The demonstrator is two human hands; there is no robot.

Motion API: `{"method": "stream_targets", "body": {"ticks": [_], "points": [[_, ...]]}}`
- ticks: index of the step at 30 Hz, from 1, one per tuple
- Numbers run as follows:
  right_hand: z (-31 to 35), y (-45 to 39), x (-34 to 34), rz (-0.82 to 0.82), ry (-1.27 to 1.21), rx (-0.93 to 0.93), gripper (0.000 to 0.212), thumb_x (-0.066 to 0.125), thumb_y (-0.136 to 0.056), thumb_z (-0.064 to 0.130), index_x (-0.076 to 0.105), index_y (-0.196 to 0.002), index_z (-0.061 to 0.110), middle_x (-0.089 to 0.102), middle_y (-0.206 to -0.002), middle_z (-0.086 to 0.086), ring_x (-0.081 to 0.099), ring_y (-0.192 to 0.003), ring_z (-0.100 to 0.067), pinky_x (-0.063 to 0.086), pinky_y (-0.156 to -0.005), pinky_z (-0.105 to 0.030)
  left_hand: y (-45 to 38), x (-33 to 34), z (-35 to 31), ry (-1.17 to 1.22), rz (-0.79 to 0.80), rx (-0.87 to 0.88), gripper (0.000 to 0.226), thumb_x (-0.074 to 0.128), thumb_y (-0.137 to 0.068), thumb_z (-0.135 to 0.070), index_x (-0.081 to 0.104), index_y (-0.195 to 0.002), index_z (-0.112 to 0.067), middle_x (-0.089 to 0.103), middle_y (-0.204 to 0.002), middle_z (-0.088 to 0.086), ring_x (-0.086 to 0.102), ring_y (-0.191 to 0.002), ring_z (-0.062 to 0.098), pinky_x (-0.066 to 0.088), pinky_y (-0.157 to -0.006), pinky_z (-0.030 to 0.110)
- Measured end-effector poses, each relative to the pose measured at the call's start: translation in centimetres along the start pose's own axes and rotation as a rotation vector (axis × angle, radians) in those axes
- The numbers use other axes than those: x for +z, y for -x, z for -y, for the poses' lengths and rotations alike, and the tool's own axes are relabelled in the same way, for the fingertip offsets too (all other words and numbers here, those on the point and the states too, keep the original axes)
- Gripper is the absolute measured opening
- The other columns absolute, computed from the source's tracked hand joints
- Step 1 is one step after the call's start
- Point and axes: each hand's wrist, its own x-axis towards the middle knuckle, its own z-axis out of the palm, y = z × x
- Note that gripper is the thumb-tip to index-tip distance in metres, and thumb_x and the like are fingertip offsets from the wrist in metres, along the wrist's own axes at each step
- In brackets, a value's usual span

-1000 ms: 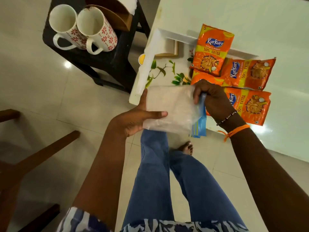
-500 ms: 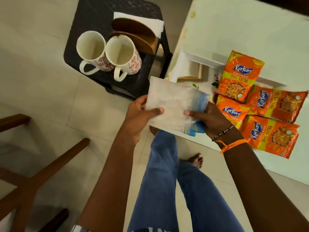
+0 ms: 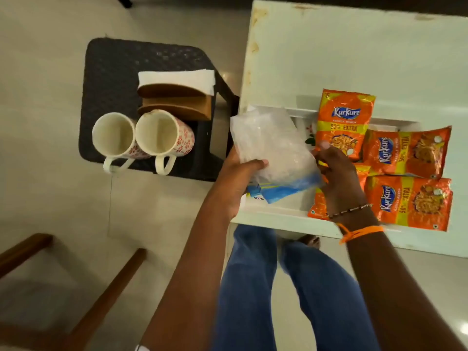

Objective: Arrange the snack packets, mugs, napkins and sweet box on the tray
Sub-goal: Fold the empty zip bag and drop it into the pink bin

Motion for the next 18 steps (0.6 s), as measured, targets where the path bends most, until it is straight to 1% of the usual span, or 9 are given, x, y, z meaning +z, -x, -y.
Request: {"method": "stream_targets", "body": {"ticks": [2,4,6,7,10,12,13,16,18], "points": [[1.2,-0.7,-1.4,0.191,0.076,0.032,0.017,0.055,-0.083,0.024,0.063,-0.097,0.021,0.071,-0.095,0.005,0.066,-0.096,-0.014,0.052,-0.086,-0.029,-0.4,0.9,-0.2,-0.088,0.121,-0.041,0.043,0.057,-0.083,-0.002,0.052,-0.120,-0.023,0.066,-0.106,0.000,0.064,-0.095,0.017,0.054,-0.080,0.031],[2.0,-0.9,-2.6,0.331,0.020,0.133,0.024,0.051,-0.086,0.010,0.061,-0.107,0.014,0.073,-0.094,0.009,0.068,-0.084,-0.003,0.055,-0.071,-0.013,-0.8,1.8,0.1,-0.115,0.176,-0.056,0.043,0.053,-0.084,0.000,0.052,-0.121,-0.024,0.064,-0.109,0.002,0.062,-0.102,0.022,0.051,-0.090,0.038],[2.4,-1.6,-4.1,0.214,-0.084,0.300,0.035,0.042,-0.091,-0.003,0.048,-0.125,-0.002,0.061,-0.115,-0.005,0.058,-0.096,0.000,0.047,-0.063,0.001,-1.3,3.4,0.7,-0.021,0.226,-0.038,0.037,0.041,-0.088,0.004,0.058,-0.111,-0.020,0.067,-0.104,0.005,0.063,-0.098,0.022,0.052,-0.089,0.036],[2.4,-2.0,-5.3,0.111,-0.196,0.354,0.039,0.041,-0.092,-0.003,0.041,-0.130,-0.005,0.052,-0.129,-0.013,0.051,-0.112,-0.009,0.046,-0.068,0.001,-1.5,4.4,1.1,0.037,0.246,-0.045,0.036,0.037,-0.090,0.002,0.063,-0.102,-0.018,0.069,-0.097,0.005,0.066,-0.091,0.020,0.055,-0.083,0.031],[2.0,-1.1,-8.1,-0.141,-0.265,0.309,0.037,0.049,-0.091,0.007,0.047,-0.127,0.000,0.054,-0.132,-0.021,0.048,-0.125,-0.031,0.027,-0.102,-0.014,-1.9,8.0,2.1,-0.059,0.257,0.026,0.036,0.036,-0.088,0.005,0.068,-0.091,-0.012,0.068,-0.094,0.007,0.064,-0.094,0.022,0.053,-0.088,0.031],[1.8,-0.5,-10.1,0.019,-0.587,0.308,0.028,0.039,-0.096,0.014,0.054,-0.120,0.008,0.071,-0.108,-0.009,0.066,-0.103,-0.021,0.039,-0.101,-0.023,-1.8,10.8,2.8,-0.218,0.221,0.202,0.038,0.039,-0.082,0.015,0.064,-0.092,-0.011,0.062,-0.106,0.009,0.058,-0.105,0.025,0.047,-0.096,0.036],[1.8,0.0,-11.0,0.049,-0.658,0.265,0.034,0.035,-0.097,0.025,0.053,-0.121,0.009,0.071,-0.109,-0.006,0.066,-0.102,-0.021,0.047,-0.097,-0.033,-1.7,12.0,3.1,-0.260,0.205,0.287,0.041,0.040,-0.079,0.019,0.064,-0.090,-0.013,0.060,-0.110,0.010,0.056,-0.107,0.025,0.046,-0.099,0.036],[1.9,0.9,-13.8,0.109,-0.685,0.304,0.063,0.037,-0.086,0.056,0.040,-0.137,0.019,0.047,-0.142,-0.009,0.049,-0.125,-0.031,0.040,-0.100,-0.048,-1.2,14.8,4.0,-0.396,0.170,0.517,0.046,0.044,-0.075,0.020,0.064,-0.081,-0.021,0.059,-0.112,0.004,0.056,-0.110,0.021,0.044,-0.102,0.033],[2.0,1.4,-16.2,0.173,-0.662,0.297,0.084,0.058,-0.068,0.061,0.039,-0.137,0.019,0.050,-0.139,-0.008,0.048,-0.125,-0.031,0.041,-0.101,-0.047,-0.8,17.2,5.3,-0.606,0.210,0.714,0.044,0.045,-0.071,0.018,0.067,-0.081,-0.019,0.058,-0.110,0.002,0.054,-0.106,0.008,0.042,-0.099,0.020]]}}
